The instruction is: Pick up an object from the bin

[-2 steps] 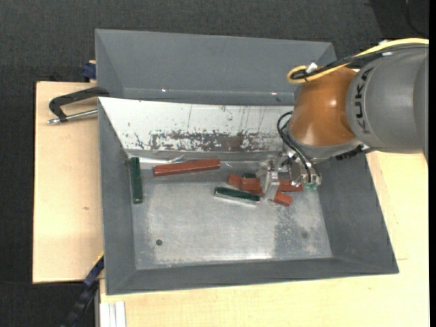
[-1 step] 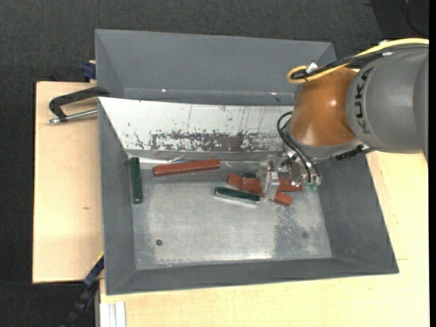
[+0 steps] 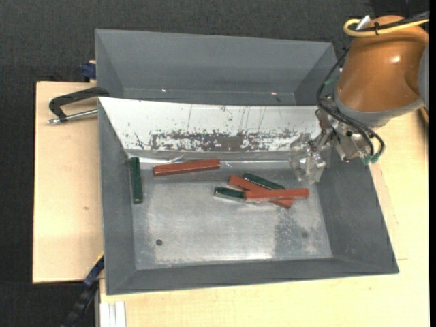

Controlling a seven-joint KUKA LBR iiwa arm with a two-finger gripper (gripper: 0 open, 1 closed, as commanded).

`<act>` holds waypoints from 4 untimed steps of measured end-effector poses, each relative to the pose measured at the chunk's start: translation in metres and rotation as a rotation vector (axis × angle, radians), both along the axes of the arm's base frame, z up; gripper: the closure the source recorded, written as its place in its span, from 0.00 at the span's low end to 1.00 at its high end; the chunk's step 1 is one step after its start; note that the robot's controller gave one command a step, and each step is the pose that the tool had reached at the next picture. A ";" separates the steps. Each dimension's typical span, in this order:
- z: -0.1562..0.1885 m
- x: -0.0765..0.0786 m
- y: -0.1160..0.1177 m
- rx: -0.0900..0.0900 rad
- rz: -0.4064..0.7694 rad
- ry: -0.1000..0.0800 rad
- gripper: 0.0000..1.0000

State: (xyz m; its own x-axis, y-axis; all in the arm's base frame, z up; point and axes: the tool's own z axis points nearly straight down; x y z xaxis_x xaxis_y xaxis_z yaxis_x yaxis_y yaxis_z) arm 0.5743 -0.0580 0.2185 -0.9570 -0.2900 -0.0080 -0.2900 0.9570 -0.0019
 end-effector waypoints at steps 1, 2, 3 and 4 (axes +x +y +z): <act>-0.001 -0.001 0.000 0.001 0.000 0.002 0.00; -0.001 -0.001 0.000 0.001 0.000 0.002 0.00; -0.050 -0.001 0.007 0.000 0.027 -0.002 0.00; -0.108 -0.049 -0.001 0.000 0.140 0.003 0.00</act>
Offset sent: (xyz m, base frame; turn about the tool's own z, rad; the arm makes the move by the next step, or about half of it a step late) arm 0.0000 0.0000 0.0000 0.0000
